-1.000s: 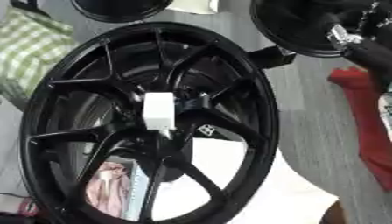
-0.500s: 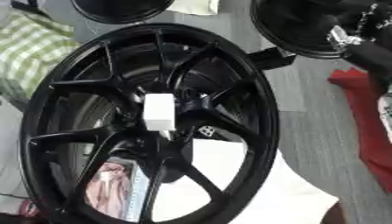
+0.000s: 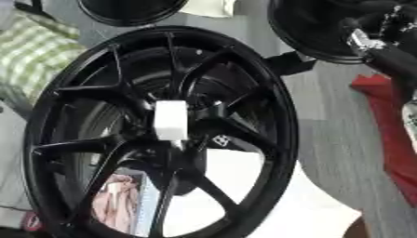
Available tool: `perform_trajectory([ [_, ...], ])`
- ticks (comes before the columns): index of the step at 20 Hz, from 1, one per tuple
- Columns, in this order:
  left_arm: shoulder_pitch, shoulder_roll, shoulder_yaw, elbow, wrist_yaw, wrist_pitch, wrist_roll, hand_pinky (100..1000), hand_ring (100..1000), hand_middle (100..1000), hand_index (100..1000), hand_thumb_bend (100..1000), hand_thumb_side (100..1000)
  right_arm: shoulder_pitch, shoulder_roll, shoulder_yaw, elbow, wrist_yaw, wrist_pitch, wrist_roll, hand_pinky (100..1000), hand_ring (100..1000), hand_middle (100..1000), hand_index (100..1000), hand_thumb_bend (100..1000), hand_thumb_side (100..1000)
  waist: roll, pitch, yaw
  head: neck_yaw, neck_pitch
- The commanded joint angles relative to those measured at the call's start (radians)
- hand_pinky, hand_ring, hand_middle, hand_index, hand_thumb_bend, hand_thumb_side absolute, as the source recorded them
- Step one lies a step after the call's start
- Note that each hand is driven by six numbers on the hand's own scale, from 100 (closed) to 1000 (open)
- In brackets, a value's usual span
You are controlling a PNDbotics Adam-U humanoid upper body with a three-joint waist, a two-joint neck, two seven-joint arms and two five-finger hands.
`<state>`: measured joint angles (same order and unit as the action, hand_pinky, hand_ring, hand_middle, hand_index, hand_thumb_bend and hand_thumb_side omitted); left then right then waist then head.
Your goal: Pull the pin out of the wheel hub.
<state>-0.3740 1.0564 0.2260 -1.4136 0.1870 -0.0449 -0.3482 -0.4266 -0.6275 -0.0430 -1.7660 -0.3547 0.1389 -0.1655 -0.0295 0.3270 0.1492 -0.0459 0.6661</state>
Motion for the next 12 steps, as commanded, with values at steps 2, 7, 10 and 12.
perform_trajectory([
  [2,-0.001,-0.007,-0.003,-0.133,0.07,0.017,0.145,749,646,613,793,100,805,-0.018,-0.018,-0.009,-0.019,0.002,-0.001,-0.001,869,747,589,739,384,215,0.002,-0.029,-0.001,0.006,-0.007],
  [7,0.015,-0.149,-0.029,-0.395,0.044,0.111,0.29,749,649,617,802,100,818,-0.026,-0.014,-0.007,-0.022,0.002,-0.001,0.0,869,747,589,738,386,214,-0.001,-0.027,-0.007,0.013,-0.006],
  [10,0.022,-0.257,-0.036,-0.531,0.031,0.154,0.31,748,646,613,799,100,820,-0.032,-0.009,-0.006,-0.024,0.001,-0.001,0.001,868,746,589,738,389,213,-0.004,-0.026,-0.01,0.017,-0.004],
  [12,0.029,-0.313,-0.035,-0.573,0.024,0.168,0.323,748,645,612,798,100,816,-0.034,-0.007,-0.007,-0.025,0.001,-0.001,0.0,868,746,589,738,391,211,-0.006,-0.025,-0.012,0.023,-0.001],
])
